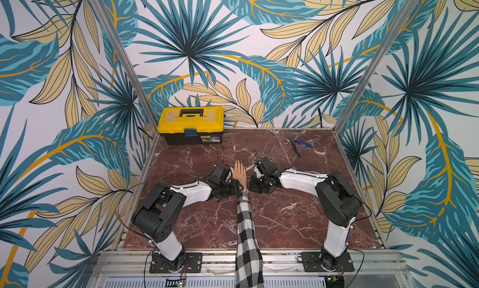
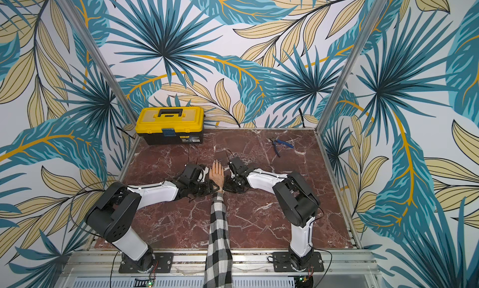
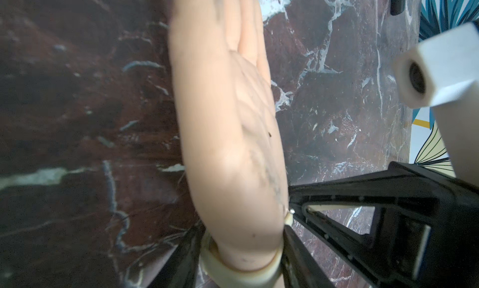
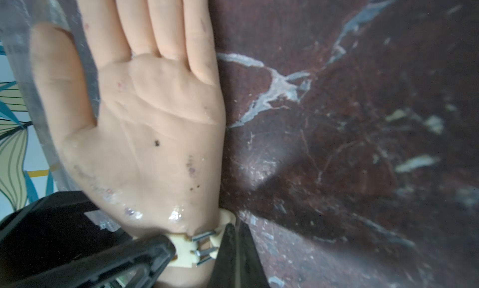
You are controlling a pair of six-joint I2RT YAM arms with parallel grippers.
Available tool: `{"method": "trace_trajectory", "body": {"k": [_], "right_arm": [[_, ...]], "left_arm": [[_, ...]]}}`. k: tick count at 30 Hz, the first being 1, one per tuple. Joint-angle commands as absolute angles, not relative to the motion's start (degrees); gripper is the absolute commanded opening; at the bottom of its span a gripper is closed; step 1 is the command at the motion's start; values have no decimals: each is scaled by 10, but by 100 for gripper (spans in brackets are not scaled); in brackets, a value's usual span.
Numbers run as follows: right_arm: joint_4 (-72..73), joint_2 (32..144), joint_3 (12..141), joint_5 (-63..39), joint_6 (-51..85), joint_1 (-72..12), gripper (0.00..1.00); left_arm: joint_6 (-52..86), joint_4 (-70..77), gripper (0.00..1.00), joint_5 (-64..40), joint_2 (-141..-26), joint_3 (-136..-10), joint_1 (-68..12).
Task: Take off the watch
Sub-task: Untie the watch from the hand.
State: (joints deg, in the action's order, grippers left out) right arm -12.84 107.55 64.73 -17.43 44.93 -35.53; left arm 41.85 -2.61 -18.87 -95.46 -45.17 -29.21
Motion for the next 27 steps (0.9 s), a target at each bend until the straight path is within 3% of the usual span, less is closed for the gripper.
{"method": "trace_trajectory", "body": {"k": [1, 4, 10, 13, 18, 22, 27], "right_arm": [[-41, 1050, 625, -227, 476, -361, 0], [-6, 1043, 615, -240, 496, -361, 0], [25, 1064, 606, -251, 519, -361, 0], [31, 1068, 601, -251, 523, -361, 0], [27, 1061, 594, -247, 520, -361, 0], [12, 1047, 590, -235, 511, -357, 0], [4, 1037, 579, -230, 505, -350, 0]], "left_arm": [[414, -151, 51, -104, -991, -420, -286], [413, -151, 53, -105, -986, -421, -286], [414, -152, 73, -103, -965, -424, -285], [415, -152, 77, -102, -957, -426, -283], [414, -152, 77, -103, -958, -430, -279], [413, -151, 67, -104, -966, -426, -279], [413, -151, 66, -103, -970, -419, -279]]}}
